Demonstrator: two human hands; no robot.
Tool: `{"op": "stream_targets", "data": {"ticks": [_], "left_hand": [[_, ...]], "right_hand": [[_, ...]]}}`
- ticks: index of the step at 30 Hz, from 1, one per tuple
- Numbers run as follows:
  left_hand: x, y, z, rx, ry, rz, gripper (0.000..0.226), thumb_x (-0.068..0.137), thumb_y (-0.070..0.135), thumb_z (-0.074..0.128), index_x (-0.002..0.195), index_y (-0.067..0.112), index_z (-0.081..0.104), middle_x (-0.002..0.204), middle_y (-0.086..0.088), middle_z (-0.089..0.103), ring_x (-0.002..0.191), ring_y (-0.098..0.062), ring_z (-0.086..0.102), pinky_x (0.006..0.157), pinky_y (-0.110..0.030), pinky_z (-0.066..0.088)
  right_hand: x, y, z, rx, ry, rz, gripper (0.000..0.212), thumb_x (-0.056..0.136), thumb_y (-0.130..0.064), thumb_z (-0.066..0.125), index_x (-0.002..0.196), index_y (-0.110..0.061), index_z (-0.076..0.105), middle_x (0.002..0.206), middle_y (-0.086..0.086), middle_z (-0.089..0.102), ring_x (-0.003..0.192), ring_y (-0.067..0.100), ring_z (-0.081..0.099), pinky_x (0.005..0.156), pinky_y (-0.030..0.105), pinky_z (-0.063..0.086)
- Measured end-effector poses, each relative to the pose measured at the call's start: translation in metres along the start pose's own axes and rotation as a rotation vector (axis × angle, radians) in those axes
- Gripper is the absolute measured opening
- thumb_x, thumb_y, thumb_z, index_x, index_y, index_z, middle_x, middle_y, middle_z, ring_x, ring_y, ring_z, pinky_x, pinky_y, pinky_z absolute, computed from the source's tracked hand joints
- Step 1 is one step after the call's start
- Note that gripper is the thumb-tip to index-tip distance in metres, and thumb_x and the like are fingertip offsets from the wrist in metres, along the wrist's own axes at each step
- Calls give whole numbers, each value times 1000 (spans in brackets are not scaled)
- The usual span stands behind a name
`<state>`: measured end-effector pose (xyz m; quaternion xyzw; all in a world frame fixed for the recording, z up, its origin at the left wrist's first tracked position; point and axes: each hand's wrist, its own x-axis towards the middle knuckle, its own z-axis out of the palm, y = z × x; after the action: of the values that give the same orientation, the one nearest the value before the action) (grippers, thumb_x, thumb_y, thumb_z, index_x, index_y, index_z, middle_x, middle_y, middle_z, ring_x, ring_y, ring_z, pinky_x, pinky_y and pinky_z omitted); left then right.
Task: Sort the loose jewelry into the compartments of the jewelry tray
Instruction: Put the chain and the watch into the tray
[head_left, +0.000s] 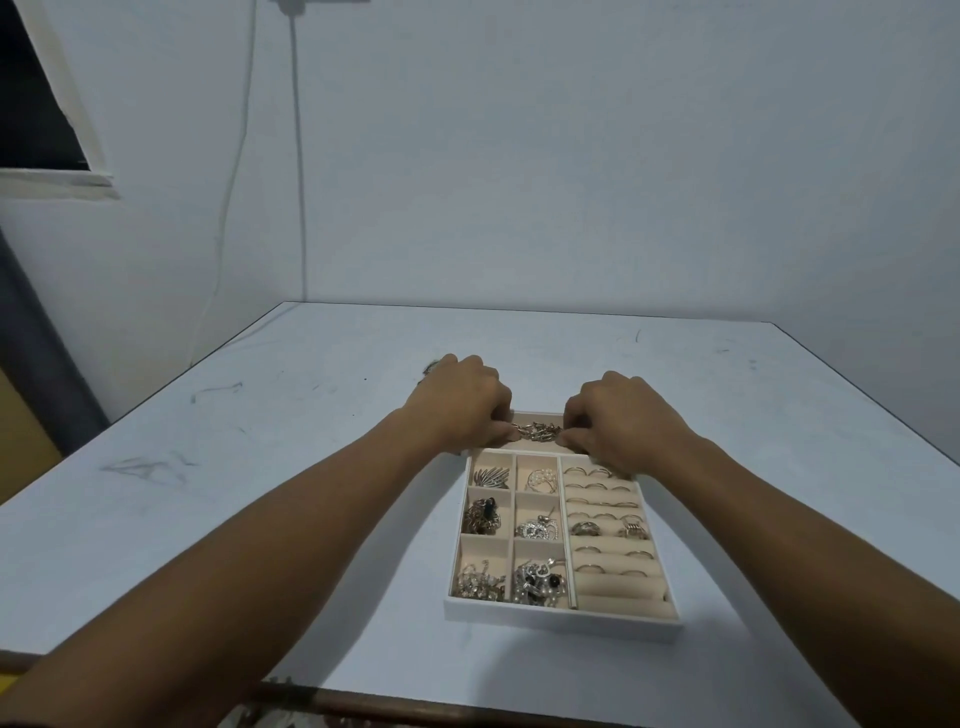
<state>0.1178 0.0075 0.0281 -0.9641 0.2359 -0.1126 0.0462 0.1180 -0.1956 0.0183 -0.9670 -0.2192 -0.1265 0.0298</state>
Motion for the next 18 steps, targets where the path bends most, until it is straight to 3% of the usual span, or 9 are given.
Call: {"op": "stream_targets", "data": {"ticks": [6,10,14,18], "left_hand": [[-5,-8,-3,-100,5,-18,30,83,56,60,92,29,71,95,9,64,99,-14,49,82,-31,32],[-9,-15,-6,-211,-37,-6,25,82,50,63,94,31,72,95,11,65,100,-12,51,88,-36,41],[-6,-10,-6,-126,-68,13,22,84,44,63,100,33,72,98,8,65,104,-16,50,89,-38,42],[-3,-7,-6,-54,-18,-10,20,80,42,65,98,34,70,100,5,54,104,-16,47,84,-33,34]], "right_hand": [[-1,-4,-4,-31,0,-16,19,85,-42,57,92,-29,69,91,-9,66,99,17,51,80,30,39],[1,-10,-5,41,-12,-83,22,87,-45,55,102,-37,69,94,-13,66,98,14,50,84,32,40],[5,-14,-1,30,31,-118,19,89,-42,55,97,-36,71,88,-9,69,94,15,52,78,32,40],[6,-15,2,-4,73,-114,21,90,-41,55,95,-31,72,90,-7,69,93,17,54,77,33,39]]}}
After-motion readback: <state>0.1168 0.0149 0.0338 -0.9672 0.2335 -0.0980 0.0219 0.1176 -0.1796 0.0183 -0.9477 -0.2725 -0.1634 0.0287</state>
